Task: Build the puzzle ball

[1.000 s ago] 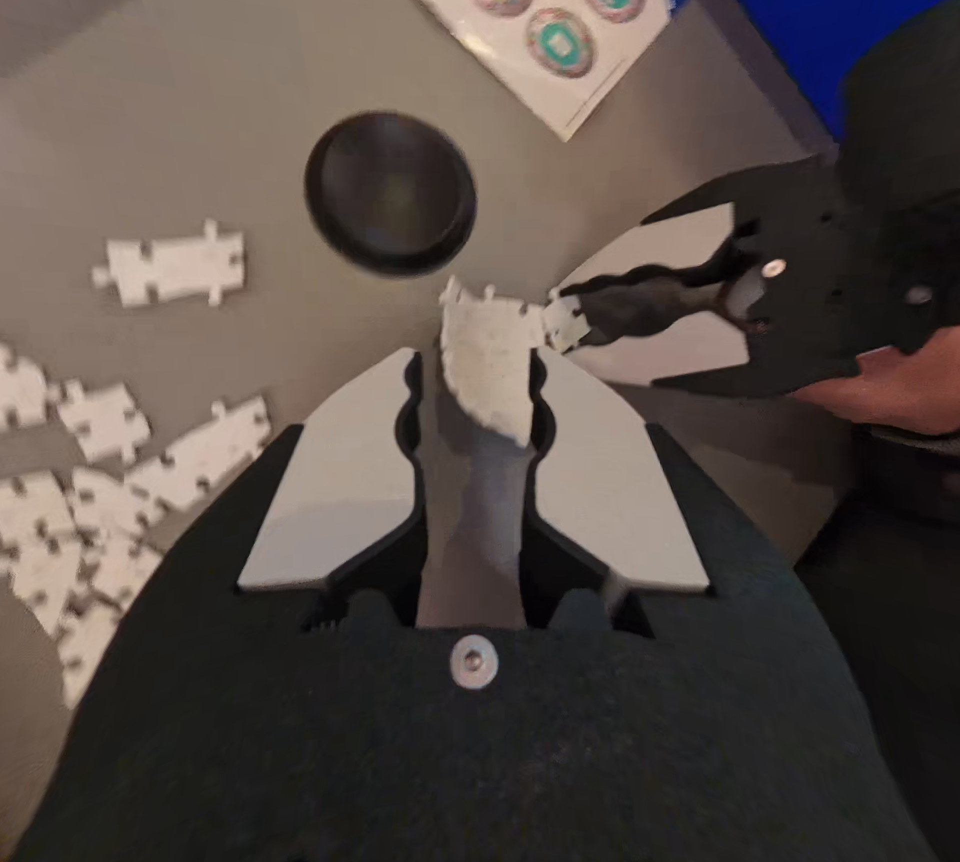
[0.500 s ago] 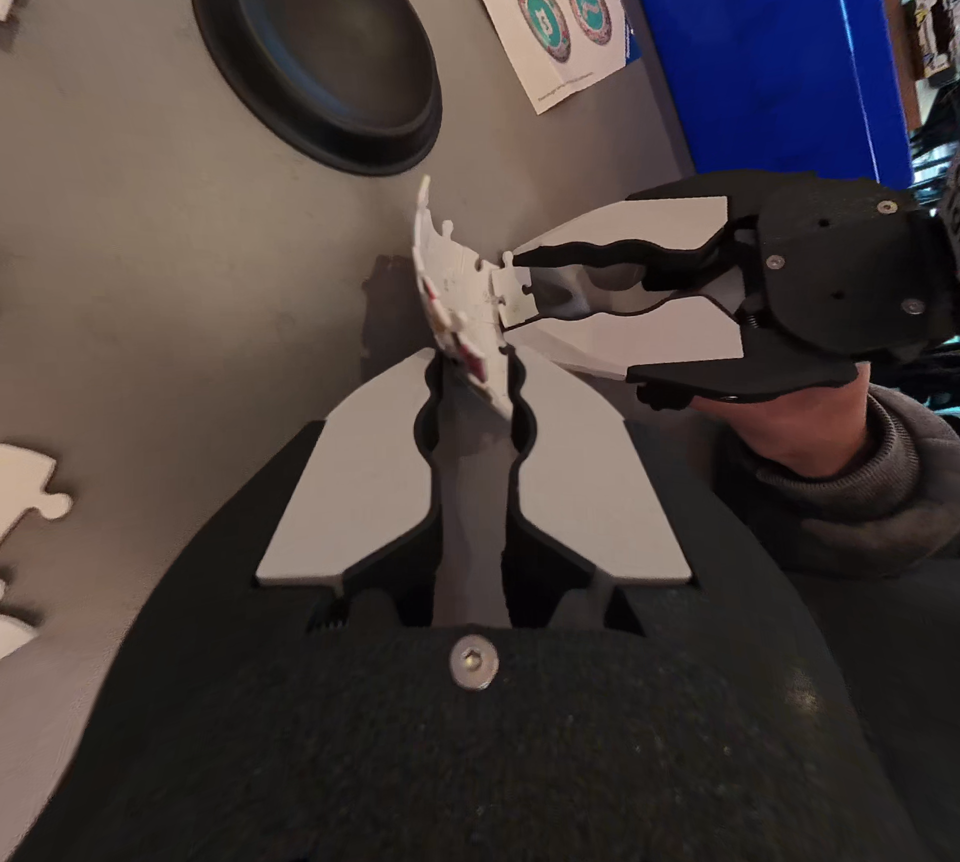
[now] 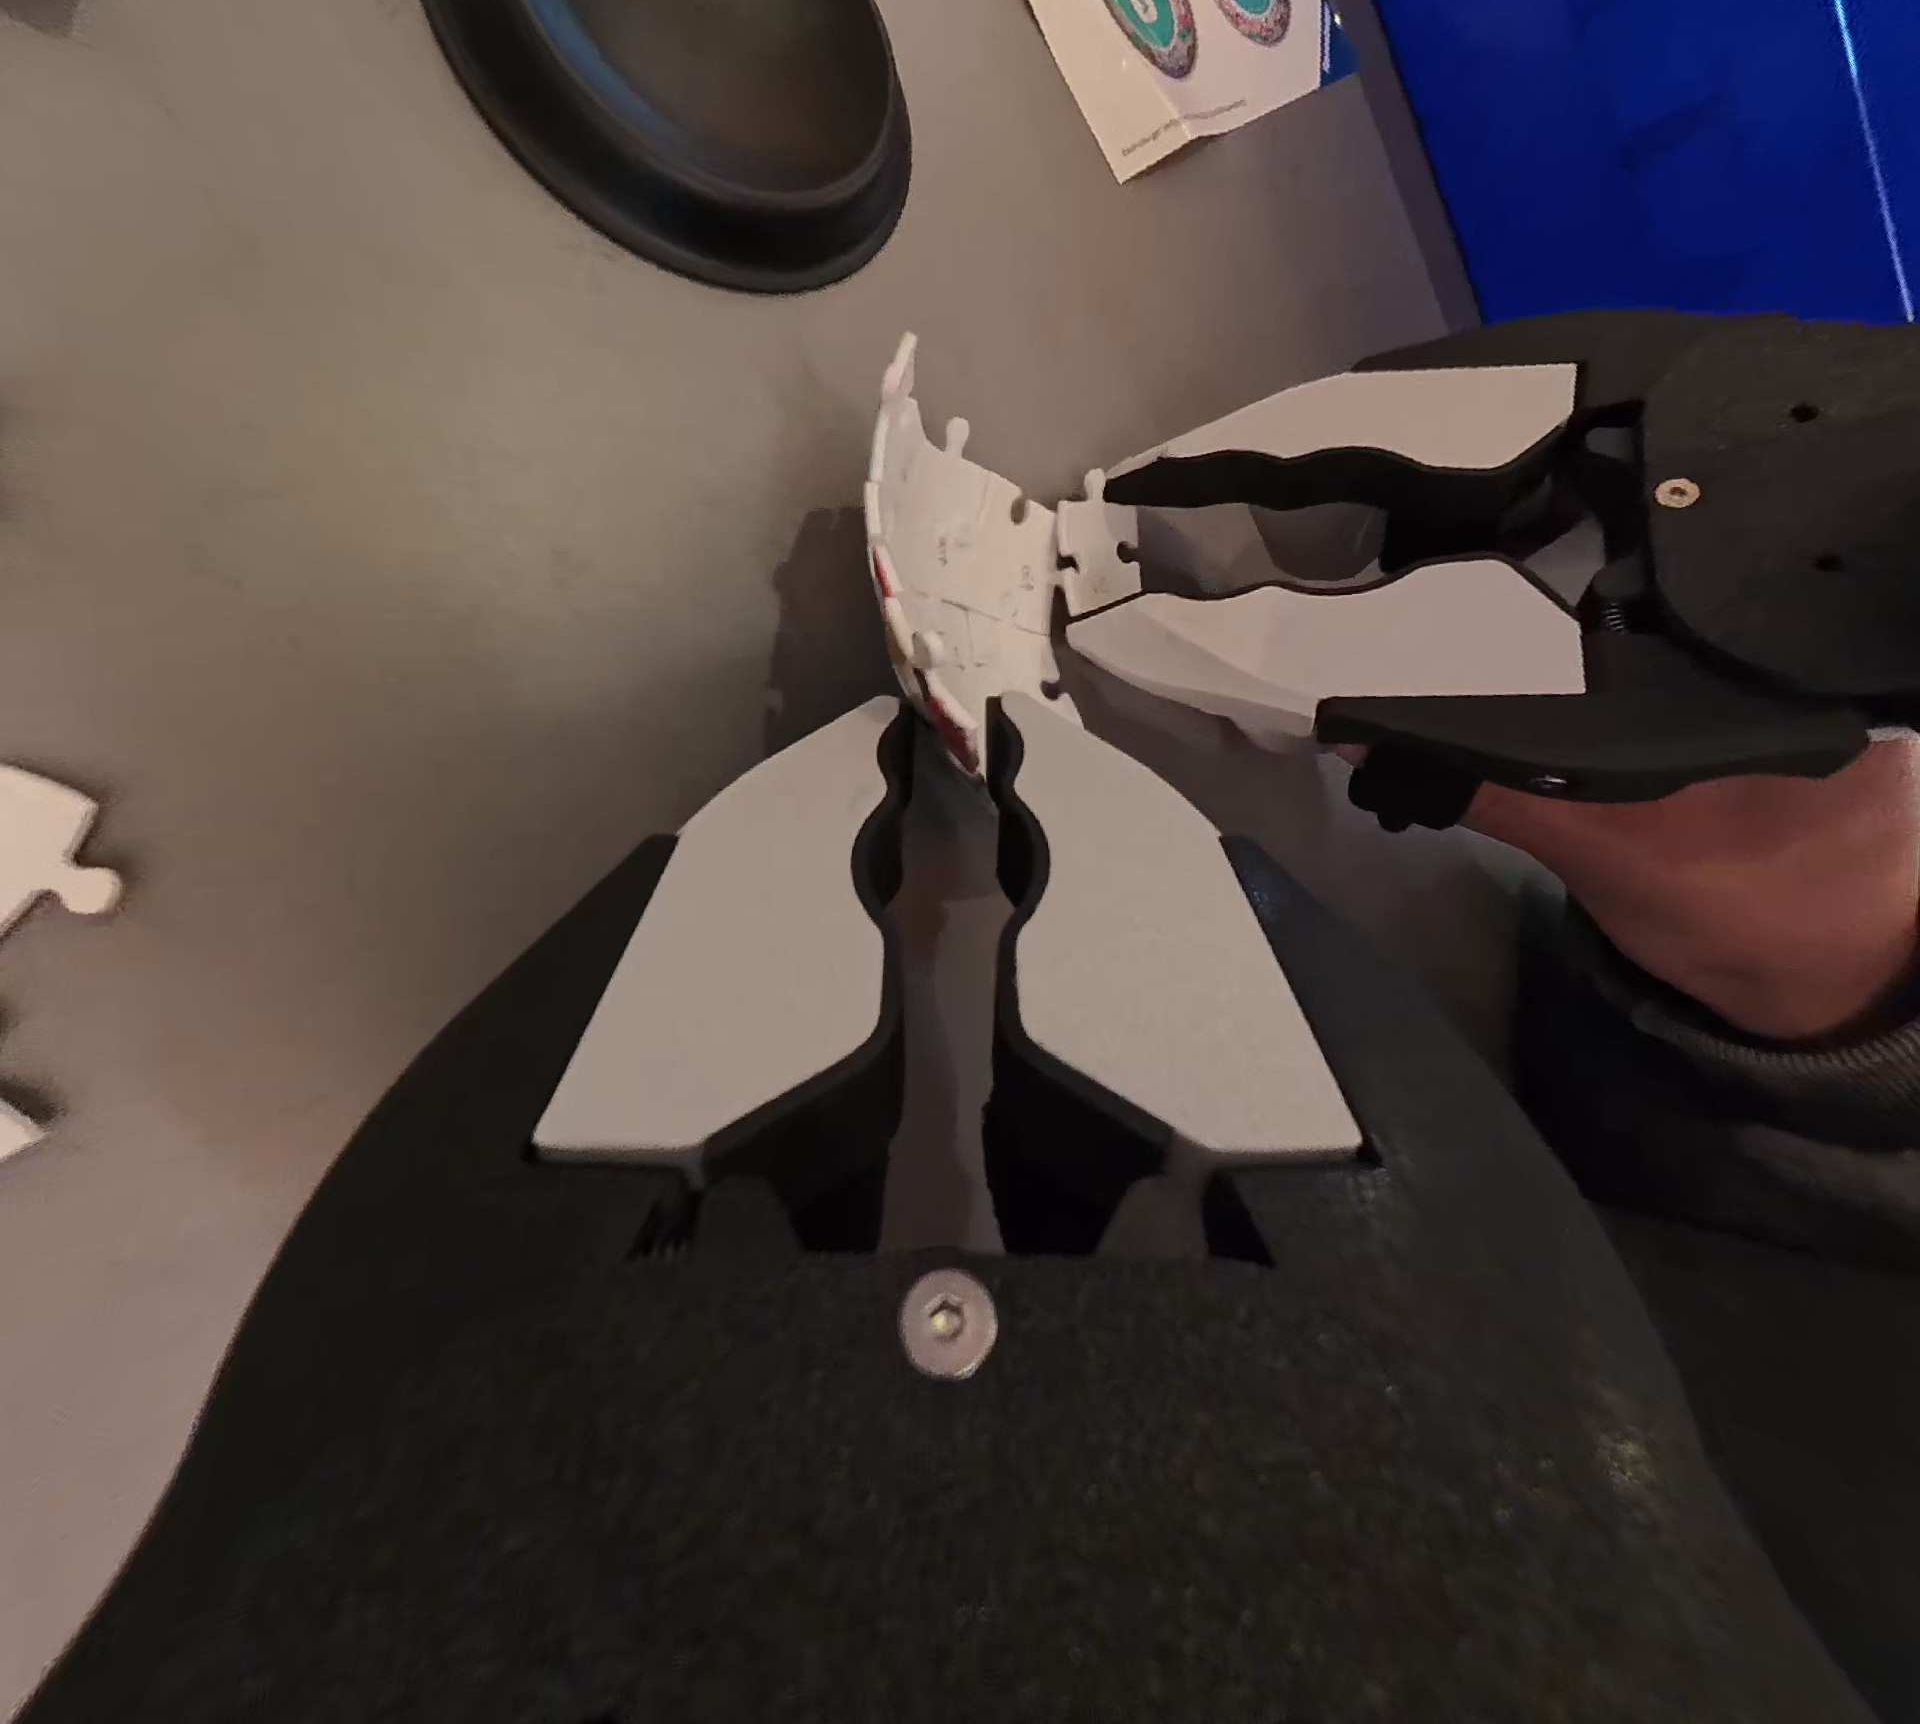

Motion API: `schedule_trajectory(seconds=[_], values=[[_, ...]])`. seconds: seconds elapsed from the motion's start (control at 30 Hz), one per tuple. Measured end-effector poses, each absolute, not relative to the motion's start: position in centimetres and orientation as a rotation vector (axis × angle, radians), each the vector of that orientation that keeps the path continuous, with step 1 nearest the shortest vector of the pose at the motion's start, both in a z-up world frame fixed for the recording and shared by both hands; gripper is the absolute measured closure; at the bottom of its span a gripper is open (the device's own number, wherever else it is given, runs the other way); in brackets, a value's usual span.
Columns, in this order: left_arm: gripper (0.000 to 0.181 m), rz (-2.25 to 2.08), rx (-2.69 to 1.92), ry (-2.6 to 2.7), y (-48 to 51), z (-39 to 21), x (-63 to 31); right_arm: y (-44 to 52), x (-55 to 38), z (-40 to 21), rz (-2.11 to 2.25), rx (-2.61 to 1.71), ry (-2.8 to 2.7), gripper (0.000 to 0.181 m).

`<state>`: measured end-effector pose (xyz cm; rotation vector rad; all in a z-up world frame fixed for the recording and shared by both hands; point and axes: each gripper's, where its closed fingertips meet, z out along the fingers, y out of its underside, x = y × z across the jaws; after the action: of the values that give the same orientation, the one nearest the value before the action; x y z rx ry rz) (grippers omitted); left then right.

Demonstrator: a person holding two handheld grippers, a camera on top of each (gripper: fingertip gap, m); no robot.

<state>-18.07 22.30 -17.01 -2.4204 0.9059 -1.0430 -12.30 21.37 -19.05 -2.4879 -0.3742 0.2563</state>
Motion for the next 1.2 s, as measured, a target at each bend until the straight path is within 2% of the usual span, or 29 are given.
schedule_trajectory(seconds=[0.53, 0.77, 1.0, 1.2], values=[[0.179, -0.942, -2.398, 0.869, 22.4, -17.0, -17.8, 19.8, -12.6, -18.2, 0.277, -2.518, -0.327, 0.139], [0.179, -0.95, -2.398, 0.872, 22.2, -17.1, -17.8, 16.1, -11.0, -17.6, 0.28, -2.409, -0.74, 0.136], [0.179, -0.923, -2.394, 0.825, 22.8, -17.1, -18.6, 16.3, -10.2, -19.5, 0.318, -2.434, -0.777, 0.146], [0.179, -0.926, -2.395, 0.825, 22.8, -17.1, -18.8, 15.0, -11.8, -19.2, 0.43, -2.456, -0.72, 0.146]])
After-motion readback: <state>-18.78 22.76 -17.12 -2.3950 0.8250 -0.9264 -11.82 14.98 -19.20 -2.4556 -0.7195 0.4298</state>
